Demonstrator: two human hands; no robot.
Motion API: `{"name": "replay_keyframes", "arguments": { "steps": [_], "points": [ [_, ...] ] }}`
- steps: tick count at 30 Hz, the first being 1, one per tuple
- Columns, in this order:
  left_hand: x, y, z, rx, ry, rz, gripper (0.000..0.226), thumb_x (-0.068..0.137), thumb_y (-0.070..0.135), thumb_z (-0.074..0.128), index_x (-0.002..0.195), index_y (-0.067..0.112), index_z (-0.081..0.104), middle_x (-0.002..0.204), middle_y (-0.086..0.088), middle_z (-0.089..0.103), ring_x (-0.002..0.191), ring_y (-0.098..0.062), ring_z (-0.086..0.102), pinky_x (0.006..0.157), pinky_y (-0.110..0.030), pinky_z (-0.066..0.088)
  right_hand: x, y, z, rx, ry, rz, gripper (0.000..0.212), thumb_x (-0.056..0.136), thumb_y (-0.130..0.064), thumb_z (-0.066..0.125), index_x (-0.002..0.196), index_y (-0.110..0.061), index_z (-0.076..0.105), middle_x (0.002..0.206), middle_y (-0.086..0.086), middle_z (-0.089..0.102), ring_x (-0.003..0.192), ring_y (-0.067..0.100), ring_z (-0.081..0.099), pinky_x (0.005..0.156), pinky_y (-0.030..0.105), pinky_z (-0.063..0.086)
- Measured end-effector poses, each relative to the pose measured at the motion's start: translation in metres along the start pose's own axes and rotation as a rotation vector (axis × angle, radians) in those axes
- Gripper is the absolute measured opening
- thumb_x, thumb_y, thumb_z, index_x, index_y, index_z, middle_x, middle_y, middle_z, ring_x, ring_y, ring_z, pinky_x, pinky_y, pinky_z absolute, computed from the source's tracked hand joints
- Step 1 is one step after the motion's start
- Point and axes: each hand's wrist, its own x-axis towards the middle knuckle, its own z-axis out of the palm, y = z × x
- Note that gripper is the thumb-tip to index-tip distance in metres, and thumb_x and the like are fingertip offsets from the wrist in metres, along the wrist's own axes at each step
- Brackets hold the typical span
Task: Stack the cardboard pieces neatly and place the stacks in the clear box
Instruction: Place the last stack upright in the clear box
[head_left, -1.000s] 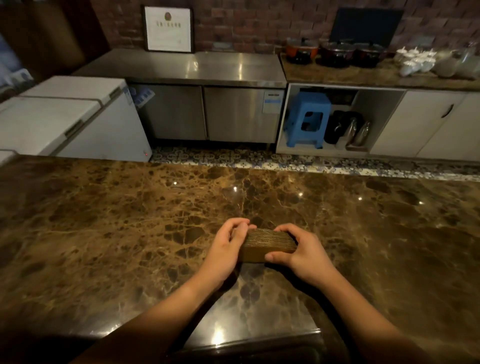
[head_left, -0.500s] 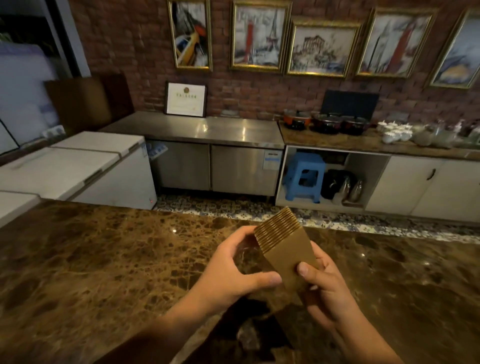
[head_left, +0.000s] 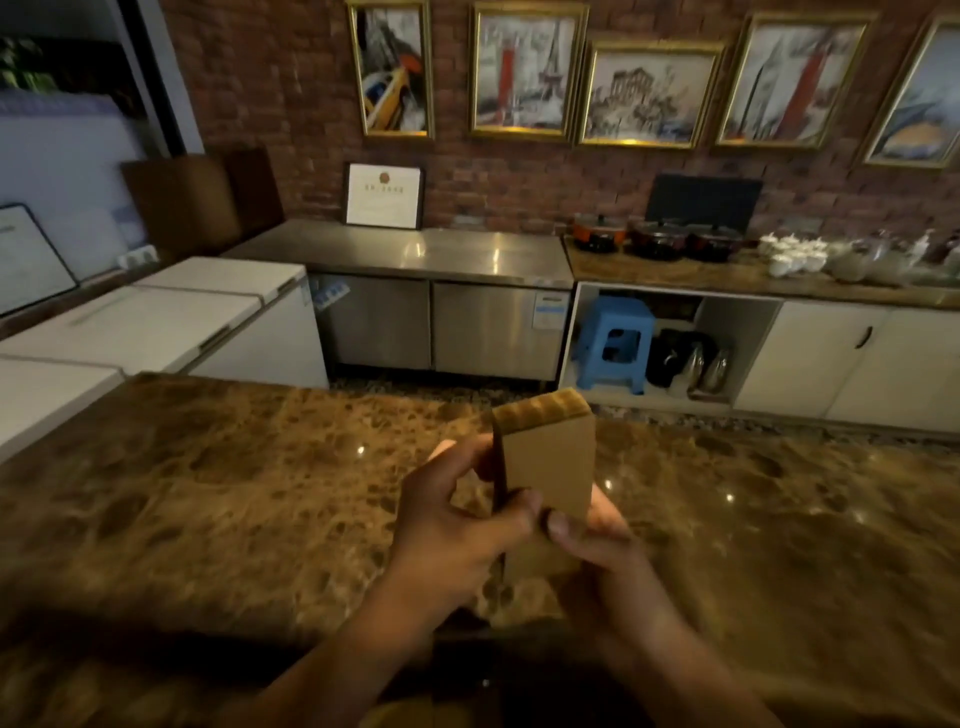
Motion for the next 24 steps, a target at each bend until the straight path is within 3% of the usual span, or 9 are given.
{"name": "replay_keyframes", "arguments": {
  "steps": [3,7,10,13,15,19,21,24],
  "points": [
    [-0.020,0.004,-0.009,-0.048,-0.042,-0.057,0.023,0.065,0.035,0.073,0.087,0.042,0.075,0.086,0.015,0.075,0.084,-0.001,0.070,0.071,-0.015,0.052,-0.014,-0.012,0.002,-0.300,-0.003,-0.021,0.062,0.066,-0.022,0.081,0.125,-0.023,0.063,0.115,0.012,0.072,0.110,0.033,0.067,0.090,0.055,0.052],
    [-0.053,0.007,-0.022,-0.056,-0.116,-0.185,0.018,0.074,0.031,0.073,0.091,0.036,0.076,0.092,0.015,0.077,0.087,-0.003,0.072,0.068,-0.017,0.056,-0.039,-0.012,0.002,-0.451,-0.051,0.042,0.069,0.071,-0.025,0.083,0.132,-0.035,0.054,0.125,-0.003,0.069,0.115,0.020,0.068,0.085,0.042,0.061],
    [-0.079,0.008,-0.029,-0.011,-0.176,-0.322,0.037,0.078,0.028,0.078,0.088,0.062,0.068,0.087,0.037,0.070,0.083,0.014,0.066,0.062,-0.008,0.051,-0.059,0.000,-0.004,-0.438,-0.019,0.167,0.065,0.072,-0.017,0.083,0.129,-0.035,0.056,0.123,-0.002,0.072,0.109,0.021,0.071,0.078,0.039,0.062],
    [-0.096,0.006,-0.042,0.104,-0.113,-0.451,0.043,0.067,0.056,0.073,0.107,0.061,0.058,0.100,0.032,0.067,0.090,0.019,0.060,0.067,-0.015,0.051,-0.075,0.006,-0.015,-0.439,0.098,0.292,0.066,0.067,-0.019,0.088,0.125,-0.035,0.060,0.116,0.000,0.075,0.103,0.021,0.073,0.073,0.038,0.062],
    [-0.104,-0.002,-0.058,0.186,-0.005,-0.485,0.049,0.067,0.062,0.064,0.115,0.059,0.053,0.105,0.031,0.061,0.093,0.021,0.055,0.070,-0.018,0.048,-0.084,0.004,-0.022,-0.499,0.166,0.337,0.060,0.066,-0.020,0.087,0.118,-0.037,0.064,0.112,0.000,0.076,0.100,0.020,0.074,0.072,0.038,0.062],
    [-0.131,-0.021,-0.083,0.106,0.138,-0.552,0.055,0.075,0.049,0.062,0.126,0.031,0.057,0.122,0.010,0.064,0.111,-0.005,0.060,0.094,-0.039,0.052,-0.104,0.005,-0.023,-0.829,0.247,0.454,0.045,0.071,-0.035,0.084,0.106,-0.042,0.057,0.096,-0.020,0.074,0.085,0.004,0.072,0.063,0.024,0.059],
    [-0.146,-0.029,-0.088,0.052,0.140,-0.592,0.059,0.075,0.049,0.064,0.126,0.022,0.058,0.119,0.004,0.066,0.111,-0.013,0.062,0.094,-0.042,0.052,-0.109,0.012,-0.017,-1.021,0.240,0.574,0.050,0.079,-0.036,0.080,0.117,-0.036,0.047,0.096,-0.018,0.069,0.089,0.006,0.069,0.072,0.028,0.059],
    [-0.161,-0.038,-0.087,-0.008,0.163,-0.653,0.057,0.063,0.062,0.064,0.112,0.033,0.062,0.112,0.006,0.067,0.107,-0.016,0.064,0.083,-0.038,0.053,-0.108,0.024,-0.008,-1.190,0.206,0.684,0.071,0.086,-0.029,0.072,0.143,-0.020,0.031,0.107,-0.011,0.060,0.102,0.016,0.061,0.085,0.036,0.053]
  ]
}}
